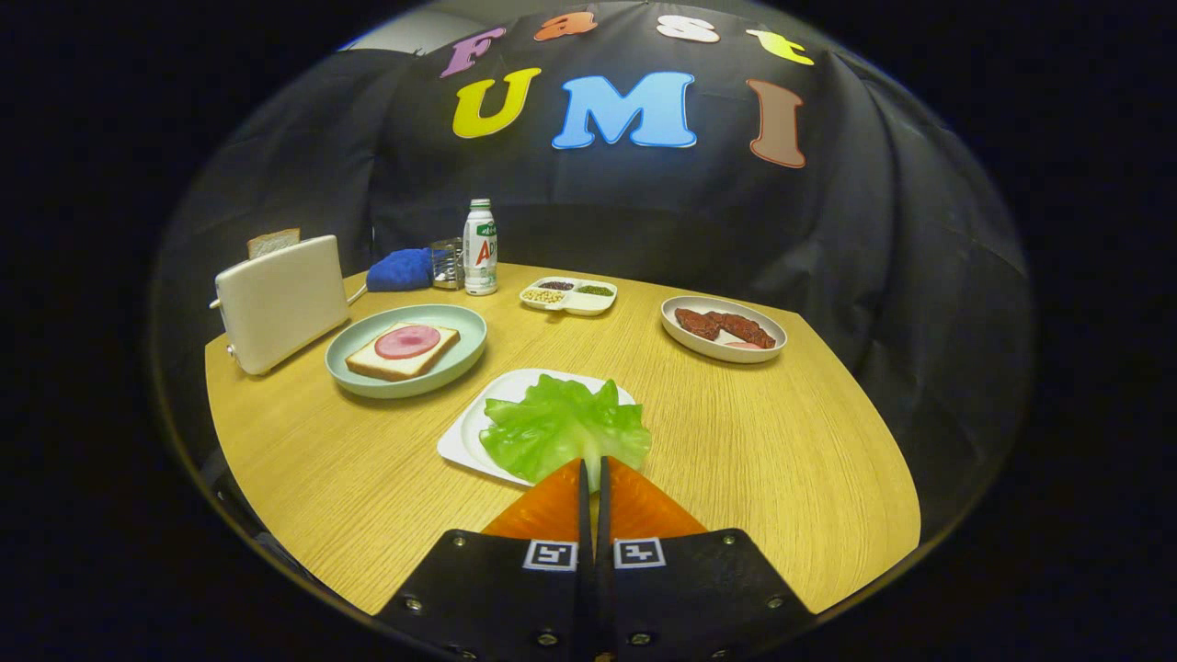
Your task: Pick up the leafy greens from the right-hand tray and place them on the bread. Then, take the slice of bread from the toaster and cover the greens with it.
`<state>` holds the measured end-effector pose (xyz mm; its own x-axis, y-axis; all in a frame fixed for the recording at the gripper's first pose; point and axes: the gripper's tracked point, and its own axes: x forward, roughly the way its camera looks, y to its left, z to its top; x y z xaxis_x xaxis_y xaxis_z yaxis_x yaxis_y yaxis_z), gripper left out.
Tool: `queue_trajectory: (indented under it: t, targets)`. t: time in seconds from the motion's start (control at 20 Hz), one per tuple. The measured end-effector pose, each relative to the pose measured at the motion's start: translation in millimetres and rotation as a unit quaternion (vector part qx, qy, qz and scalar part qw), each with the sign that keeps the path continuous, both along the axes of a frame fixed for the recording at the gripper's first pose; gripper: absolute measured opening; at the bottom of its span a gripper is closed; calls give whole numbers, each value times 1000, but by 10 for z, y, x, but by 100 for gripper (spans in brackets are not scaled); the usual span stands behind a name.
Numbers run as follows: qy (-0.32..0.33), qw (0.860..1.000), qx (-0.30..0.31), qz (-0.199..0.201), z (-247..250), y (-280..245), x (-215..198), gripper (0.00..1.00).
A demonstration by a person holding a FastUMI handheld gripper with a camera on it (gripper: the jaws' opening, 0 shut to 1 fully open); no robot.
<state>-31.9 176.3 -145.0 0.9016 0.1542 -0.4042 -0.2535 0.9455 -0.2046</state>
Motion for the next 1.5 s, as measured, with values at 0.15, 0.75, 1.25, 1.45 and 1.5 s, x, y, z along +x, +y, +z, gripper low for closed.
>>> queue_trajectory:
  t: [0.15, 0.75, 1.25, 1.45, 1.5]
  targets:
    - [-12, 1000, 11, 5, 92, 63, -10, 0]
    - [-67, 996, 40, 47, 529, 623, -38, 0]
    - [-84, 990, 58, 96, 683, 1280, 43, 0]
    - [-79, 988, 61, 114, 656, 1570, 186, 0]
    - [-78, 989, 57, 115, 638, 1623, 239, 0]
